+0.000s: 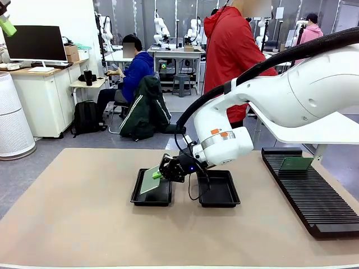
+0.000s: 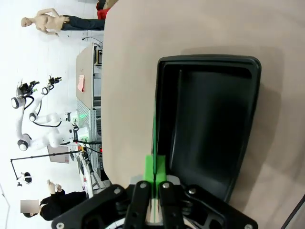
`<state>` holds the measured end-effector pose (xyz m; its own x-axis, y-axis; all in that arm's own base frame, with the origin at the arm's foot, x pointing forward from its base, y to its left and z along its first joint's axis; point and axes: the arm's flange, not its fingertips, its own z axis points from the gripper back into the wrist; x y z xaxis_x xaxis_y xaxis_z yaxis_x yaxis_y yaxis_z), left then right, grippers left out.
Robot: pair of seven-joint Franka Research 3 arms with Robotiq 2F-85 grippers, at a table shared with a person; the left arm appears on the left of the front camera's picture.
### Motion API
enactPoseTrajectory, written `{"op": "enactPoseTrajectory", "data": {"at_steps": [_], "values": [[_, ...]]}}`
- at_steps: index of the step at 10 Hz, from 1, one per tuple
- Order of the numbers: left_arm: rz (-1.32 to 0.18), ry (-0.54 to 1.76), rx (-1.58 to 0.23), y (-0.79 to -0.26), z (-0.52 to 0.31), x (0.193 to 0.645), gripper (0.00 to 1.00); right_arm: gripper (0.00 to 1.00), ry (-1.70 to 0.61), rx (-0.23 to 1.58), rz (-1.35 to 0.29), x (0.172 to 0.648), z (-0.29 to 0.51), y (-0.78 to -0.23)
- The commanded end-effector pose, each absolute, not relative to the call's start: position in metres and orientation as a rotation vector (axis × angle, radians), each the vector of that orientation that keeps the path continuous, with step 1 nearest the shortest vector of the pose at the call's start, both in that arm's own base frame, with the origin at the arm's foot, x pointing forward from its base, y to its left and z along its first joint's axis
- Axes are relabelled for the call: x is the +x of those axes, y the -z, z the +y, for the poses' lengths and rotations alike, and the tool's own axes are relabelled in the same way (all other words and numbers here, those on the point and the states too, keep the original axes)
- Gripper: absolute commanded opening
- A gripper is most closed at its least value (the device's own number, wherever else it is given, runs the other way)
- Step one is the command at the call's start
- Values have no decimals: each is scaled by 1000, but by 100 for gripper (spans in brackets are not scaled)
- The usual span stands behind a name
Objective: Inspect and transfer BCBs to ESD trays.
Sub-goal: Pick up the Blank PCB from the PCB Rack and place it in the left ESD tray.
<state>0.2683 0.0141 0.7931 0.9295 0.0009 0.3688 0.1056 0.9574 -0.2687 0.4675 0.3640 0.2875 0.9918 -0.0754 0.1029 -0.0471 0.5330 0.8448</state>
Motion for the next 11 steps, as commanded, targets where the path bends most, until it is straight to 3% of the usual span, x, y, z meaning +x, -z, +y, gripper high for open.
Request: {"op": "enactPoseTrajectory", "data": {"at_steps": [1, 8, 11], "values": [[-377, 52, -290, -791, 14, 267, 100, 2, 40, 984, -132, 472, 373, -282], [-377, 52, -290, -791, 14, 267, 100, 2, 69, 915, -115, 478, 378, -265], [-377, 52, -290, -791, 14, 267, 100, 2, 42, 974, -113, 473, 368, -262]]}}
